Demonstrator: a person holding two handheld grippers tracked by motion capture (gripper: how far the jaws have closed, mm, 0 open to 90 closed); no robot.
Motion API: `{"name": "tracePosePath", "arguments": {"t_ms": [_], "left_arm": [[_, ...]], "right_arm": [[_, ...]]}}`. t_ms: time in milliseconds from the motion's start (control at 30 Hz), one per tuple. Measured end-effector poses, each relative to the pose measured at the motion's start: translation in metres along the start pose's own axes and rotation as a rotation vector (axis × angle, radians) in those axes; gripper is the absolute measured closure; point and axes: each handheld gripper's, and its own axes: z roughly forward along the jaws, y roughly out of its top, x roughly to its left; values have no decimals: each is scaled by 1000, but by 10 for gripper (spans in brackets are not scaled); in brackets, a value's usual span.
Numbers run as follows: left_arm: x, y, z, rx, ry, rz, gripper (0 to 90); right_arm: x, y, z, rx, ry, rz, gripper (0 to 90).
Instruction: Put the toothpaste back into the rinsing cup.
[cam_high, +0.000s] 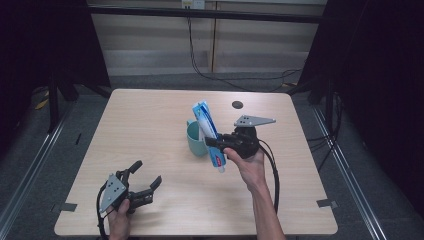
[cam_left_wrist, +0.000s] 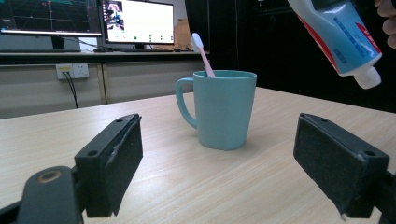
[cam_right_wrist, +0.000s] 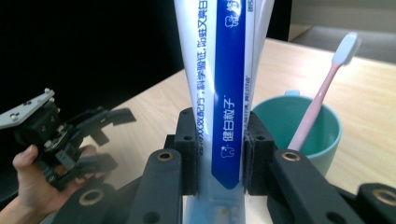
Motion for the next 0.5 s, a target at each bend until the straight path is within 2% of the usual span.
{"name": "tracePosePath", "arguments": {"t_ms": [200,333,500], "left_arm": [[0,0,0,1,-1,4,157],[0,0,0,1,-1,4,157],[0,0,0,1,-1,4,157]], "right_arm": [[1,3,-2,-54,-9,-18,724],[2,6,-5,-110,-22,-32,724],[1,12,-6,-130,-33,-36,724]]}}
